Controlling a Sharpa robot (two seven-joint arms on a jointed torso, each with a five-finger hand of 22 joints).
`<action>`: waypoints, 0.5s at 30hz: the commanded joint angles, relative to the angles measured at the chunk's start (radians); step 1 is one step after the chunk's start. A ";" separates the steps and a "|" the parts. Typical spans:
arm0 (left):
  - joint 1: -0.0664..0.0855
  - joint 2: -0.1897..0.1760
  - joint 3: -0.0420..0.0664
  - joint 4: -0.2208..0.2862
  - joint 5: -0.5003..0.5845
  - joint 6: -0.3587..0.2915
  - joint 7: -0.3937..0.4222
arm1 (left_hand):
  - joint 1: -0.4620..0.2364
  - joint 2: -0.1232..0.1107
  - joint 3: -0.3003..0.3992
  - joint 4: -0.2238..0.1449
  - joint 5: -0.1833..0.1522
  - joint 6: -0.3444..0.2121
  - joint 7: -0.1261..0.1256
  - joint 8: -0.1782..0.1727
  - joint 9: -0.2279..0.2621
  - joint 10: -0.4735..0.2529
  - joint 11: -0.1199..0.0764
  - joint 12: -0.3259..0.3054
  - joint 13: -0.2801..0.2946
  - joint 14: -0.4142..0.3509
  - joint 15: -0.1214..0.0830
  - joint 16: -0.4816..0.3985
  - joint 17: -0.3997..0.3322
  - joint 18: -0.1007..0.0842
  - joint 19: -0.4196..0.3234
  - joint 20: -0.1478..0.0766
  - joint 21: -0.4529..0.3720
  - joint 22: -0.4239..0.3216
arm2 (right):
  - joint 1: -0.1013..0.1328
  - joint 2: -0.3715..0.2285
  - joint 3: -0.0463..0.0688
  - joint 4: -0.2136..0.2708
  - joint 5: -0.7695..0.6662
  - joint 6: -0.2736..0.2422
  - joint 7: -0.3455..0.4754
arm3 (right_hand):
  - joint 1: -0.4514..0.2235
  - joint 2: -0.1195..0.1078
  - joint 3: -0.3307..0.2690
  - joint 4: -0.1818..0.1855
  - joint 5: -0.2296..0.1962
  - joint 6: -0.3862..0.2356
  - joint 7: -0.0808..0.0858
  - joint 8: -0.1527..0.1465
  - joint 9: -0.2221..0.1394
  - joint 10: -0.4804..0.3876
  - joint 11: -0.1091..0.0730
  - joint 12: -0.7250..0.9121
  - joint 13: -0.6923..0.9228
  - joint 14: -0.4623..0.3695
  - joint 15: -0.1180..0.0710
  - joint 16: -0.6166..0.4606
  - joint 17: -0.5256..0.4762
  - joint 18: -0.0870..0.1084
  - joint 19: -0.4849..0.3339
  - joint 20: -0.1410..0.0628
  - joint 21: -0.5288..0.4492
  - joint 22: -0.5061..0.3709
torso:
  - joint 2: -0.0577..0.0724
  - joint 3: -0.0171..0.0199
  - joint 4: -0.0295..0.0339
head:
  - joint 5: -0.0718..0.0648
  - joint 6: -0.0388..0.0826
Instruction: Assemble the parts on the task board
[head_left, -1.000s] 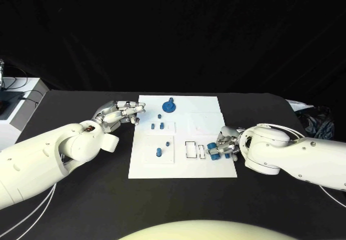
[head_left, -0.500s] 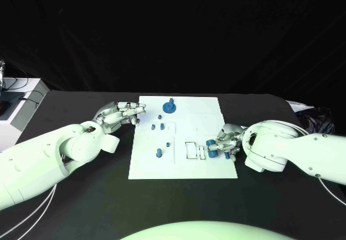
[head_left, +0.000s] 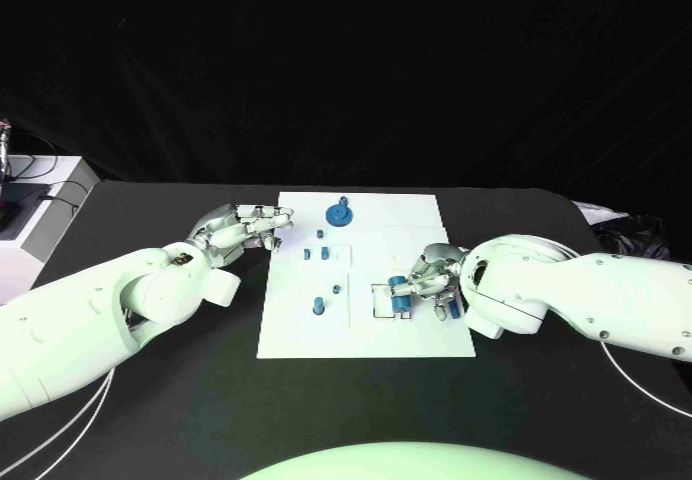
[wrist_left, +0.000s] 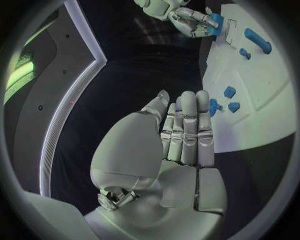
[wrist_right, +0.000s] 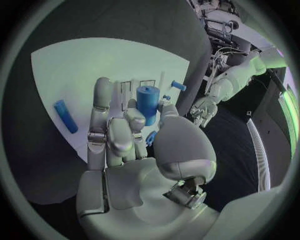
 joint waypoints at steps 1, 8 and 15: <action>0.000 0.003 0.000 0.002 0.005 0.024 0.003 | -0.005 -0.003 0.002 0.006 0.003 -0.006 0.000 0.000 0.001 -0.003 0.002 0.004 0.000 -0.001 0.000 -0.003 -0.001 -0.009 0.007 0.002 -0.003 0.000 | -0.005 0.022 -0.001 -0.018 -0.007 -0.016 0.007 | 0.035 0.041 0.121 -0.126 -0.006 0.002 0.002 0.003 -0.002 -0.008 -0.002 -0.003 -0.001 0.001 -0.003 -0.004 -0.001 0.002 0.031 -0.004 -0.001 0.001 | 0.001 0.0001 0.0006 | 0.002 0.000; 0.000 0.002 0.000 0.002 0.005 0.025 0.003 | -0.007 -0.004 0.002 0.007 0.003 -0.006 0.000 -0.001 0.001 -0.004 0.002 0.004 0.000 -0.001 0.001 -0.004 -0.001 -0.009 0.008 0.002 -0.005 0.001 | -0.019 0.056 -0.003 -0.046 -0.036 -0.025 0.004 | 0.031 0.039 0.115 -0.127 -0.023 0.000 0.003 0.001 -0.004 -0.011 0.000 -0.009 -0.005 0.001 -0.002 -0.006 -0.003 0.002 0.031 -0.004 -0.003 0.000 | 0.000 0.0009 -0.0001 | 0.007 -0.002; 0.000 0.001 0.000 0.003 0.005 0.026 0.002 | -0.007 -0.004 0.002 0.007 0.003 -0.006 0.000 -0.001 0.001 -0.004 0.002 0.004 0.000 -0.001 0.001 -0.004 -0.001 -0.009 0.008 0.002 -0.005 0.001 | -0.025 0.074 -0.004 -0.060 -0.040 -0.010 0.003 | 0.028 0.035 0.104 -0.125 -0.053 0.001 0.004 0.000 -0.008 -0.014 0.001 -0.011 -0.009 0.001 -0.001 -0.007 -0.003 0.002 0.031 -0.003 -0.005 -0.001 | 0.001 0.0012 -0.0011 | 0.012 -0.004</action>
